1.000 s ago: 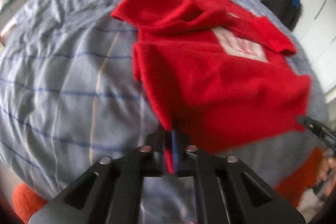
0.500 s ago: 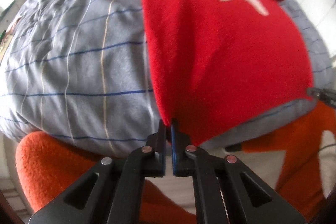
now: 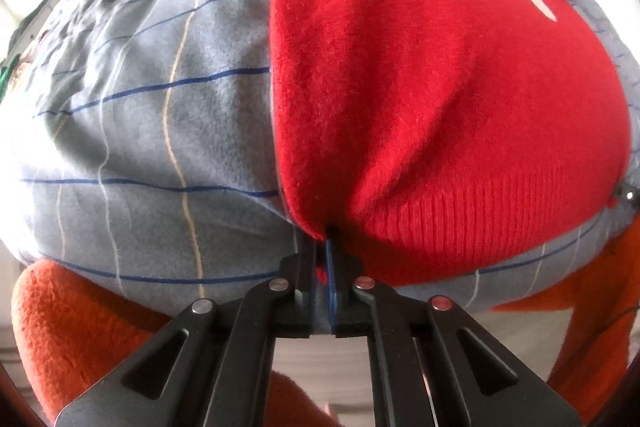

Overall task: Fold small clothes
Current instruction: 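Grasp the red sweater hem with both grippers and pull it straight, then open both grippers and release the sweater hem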

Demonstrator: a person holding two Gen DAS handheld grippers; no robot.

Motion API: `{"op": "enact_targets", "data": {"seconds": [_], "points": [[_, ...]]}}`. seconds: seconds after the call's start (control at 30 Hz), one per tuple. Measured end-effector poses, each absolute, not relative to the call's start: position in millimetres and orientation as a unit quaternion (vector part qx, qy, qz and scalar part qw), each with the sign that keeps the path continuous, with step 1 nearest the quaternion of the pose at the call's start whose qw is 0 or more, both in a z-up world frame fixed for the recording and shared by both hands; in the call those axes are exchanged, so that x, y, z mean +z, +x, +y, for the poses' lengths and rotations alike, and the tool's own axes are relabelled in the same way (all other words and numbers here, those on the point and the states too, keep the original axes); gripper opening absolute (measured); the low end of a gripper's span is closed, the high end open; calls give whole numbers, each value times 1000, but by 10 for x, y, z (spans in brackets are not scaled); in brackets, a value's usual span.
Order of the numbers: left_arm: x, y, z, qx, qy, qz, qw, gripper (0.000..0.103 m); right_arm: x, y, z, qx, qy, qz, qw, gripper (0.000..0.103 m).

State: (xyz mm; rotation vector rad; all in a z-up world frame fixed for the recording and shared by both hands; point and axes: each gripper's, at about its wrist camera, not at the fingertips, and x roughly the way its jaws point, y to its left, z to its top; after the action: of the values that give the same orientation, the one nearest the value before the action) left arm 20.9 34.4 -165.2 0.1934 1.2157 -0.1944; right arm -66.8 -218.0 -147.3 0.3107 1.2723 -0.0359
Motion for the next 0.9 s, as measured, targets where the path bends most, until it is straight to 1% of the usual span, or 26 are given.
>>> {"op": "enact_targets", "data": {"seconds": [0.03, 0.07, 0.1, 0.13, 0.17, 0.2, 0.27, 0.3, 0.33, 0.4, 0.43, 0.57, 0.6, 0.63, 0.7, 0.77, 0.8, 0.9], "points": [[-1613, 158, 319, -90, 90, 569, 813, 9, -1451, -677, -2177, -16, 149, 591, 792, 3], [-1587, 142, 250, -90, 89, 569, 813, 21, -1442, -714, -2207, -16, 158, 591, 791, 3], [-1518, 74, 272, -91, 84, 570, 812, 32, -1434, -743, -2271, -14, 174, 589, 789, 6], [-1444, 9, 305, -93, 75, 572, 811, 63, -1452, -779, -2314, -9, 196, 588, 784, 8], [-1357, -54, 338, -96, 64, 572, 812, 80, -1509, -819, -2358, -4, 212, 591, 779, 16], [-1258, -136, 384, -99, 51, 567, 816, 80, -1475, -883, -2399, 2, 226, 600, 768, 31], [-1039, -267, 473, -110, 40, 551, 826, 80, -1394, -968, -2492, -3, 209, 610, 764, 45], [-909, -311, 513, -110, 39, 537, 835, 80, -1330, -984, -2529, -11, 188, 613, 768, 45], [-781, -323, 553, -106, 40, 518, 848, 82, -1225, -998, -2543, -26, 140, 614, 776, 45], [-559, -247, 588, -94, 41, 477, 873, 88, -997, -980, -2536, -44, 56, 603, 794, 45], [-479, -152, 594, -87, 40, 454, 886, 94, -824, -854, -2497, -41, 13, 587, 808, 45], [-454, 221, 593, -51, 24, 389, 920, 95, -368, -192, -2248, 16, -24, 532, 846, 46], [-519, 253, 564, -34, 21, 371, 928, 95, -250, 83, -2089, 47, -42, 509, 858, 49], [-553, 222, 601, -21, 21, 361, 932, 95, -219, 264, -1970, 63, -55, 500, 862, 51], [-764, 288, 662, 16, 34, 349, 936, 95, -214, 670, -1725, 100, -86, 482, 866, 52], [-930, 291, 707, 43, 72, 386, 919, 93, -350, 1106, -1414, 141, -123, 485, 854, 52], [-954, 288, 742, 43, 76, 400, 912, 92, -399, 1072, -1360, 148, -135, 486, 851, 52], [-940, 279, 836, 46, 52, 395, 916, 92, -694, 1444, -1076, 147, -191, 492, 837, 50]]}}
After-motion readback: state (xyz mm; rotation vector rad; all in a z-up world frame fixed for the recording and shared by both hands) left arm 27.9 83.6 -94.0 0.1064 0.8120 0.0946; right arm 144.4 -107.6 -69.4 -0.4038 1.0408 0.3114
